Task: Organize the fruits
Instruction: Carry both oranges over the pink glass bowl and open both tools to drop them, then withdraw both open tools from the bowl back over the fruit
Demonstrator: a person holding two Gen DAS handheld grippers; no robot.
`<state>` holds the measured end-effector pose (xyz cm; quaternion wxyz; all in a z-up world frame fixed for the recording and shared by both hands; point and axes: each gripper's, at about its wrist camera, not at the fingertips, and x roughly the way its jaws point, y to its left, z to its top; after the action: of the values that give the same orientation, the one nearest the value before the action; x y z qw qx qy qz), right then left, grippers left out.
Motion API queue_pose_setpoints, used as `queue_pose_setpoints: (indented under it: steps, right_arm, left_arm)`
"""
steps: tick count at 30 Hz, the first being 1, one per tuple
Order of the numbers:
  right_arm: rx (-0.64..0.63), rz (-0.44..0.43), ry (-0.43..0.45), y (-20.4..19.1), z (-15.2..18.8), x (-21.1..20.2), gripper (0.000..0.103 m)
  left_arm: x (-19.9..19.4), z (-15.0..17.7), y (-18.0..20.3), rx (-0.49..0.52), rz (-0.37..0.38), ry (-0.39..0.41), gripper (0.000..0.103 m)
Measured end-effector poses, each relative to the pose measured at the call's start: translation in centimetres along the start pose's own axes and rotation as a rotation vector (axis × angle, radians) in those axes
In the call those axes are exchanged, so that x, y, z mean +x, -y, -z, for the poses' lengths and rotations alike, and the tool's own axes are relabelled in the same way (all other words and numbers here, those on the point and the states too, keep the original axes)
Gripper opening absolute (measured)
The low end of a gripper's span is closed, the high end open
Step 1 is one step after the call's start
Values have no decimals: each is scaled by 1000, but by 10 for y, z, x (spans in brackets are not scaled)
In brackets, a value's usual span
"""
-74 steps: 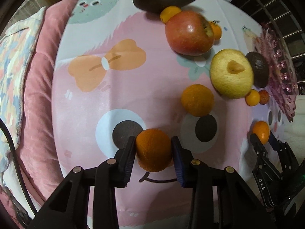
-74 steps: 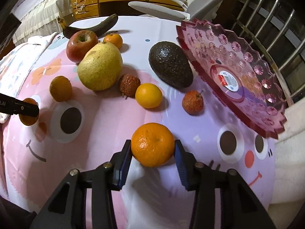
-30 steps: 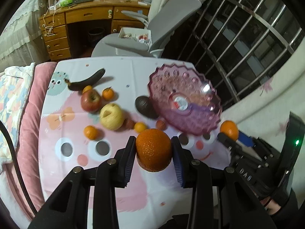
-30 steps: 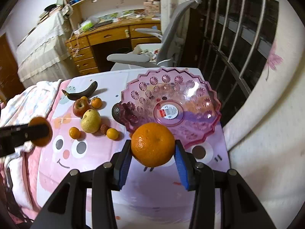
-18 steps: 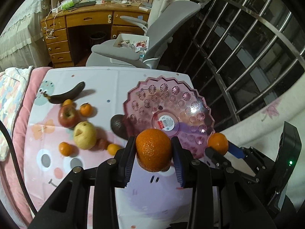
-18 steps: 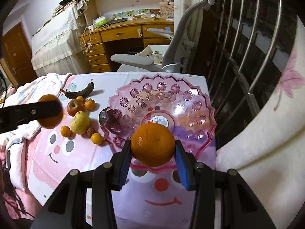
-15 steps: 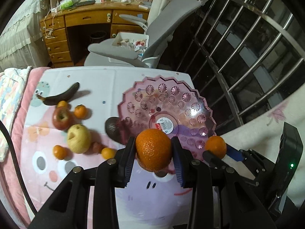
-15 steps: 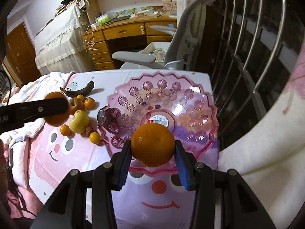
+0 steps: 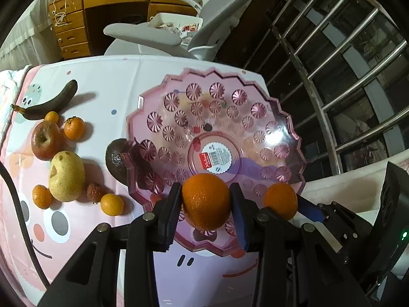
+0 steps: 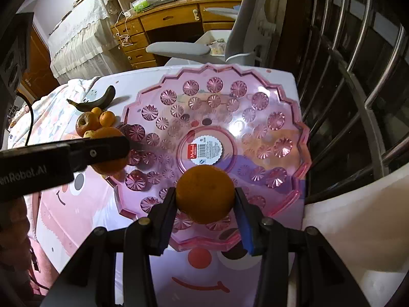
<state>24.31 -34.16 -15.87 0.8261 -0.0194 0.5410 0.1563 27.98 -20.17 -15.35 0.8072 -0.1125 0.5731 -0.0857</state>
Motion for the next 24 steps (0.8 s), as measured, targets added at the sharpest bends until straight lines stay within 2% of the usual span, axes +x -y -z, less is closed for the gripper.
queue_pose_setpoints:
  steps: [4,7,10,15,24]
  right_arm:
    - [18,-19,-32,3,0,6,45]
    - [26,-18,-54,3,1,10,46]
    - [35,-22,-40,3,2,7,53]
    - [20,-13,-21,-5,4,-3,61]
    - [29,-2,-41,-24,17,-9,62]
  left_arm:
    - [-1,4,-2,-3,7,0,37]
    - [-9,6,-5,-12,21,19,43]
    - [-16,8,-9,-17,19,42,48]
    - [-28,22,-25,-58,25,65,50]
    - [-44,64,-69,-131,-10,71,50]
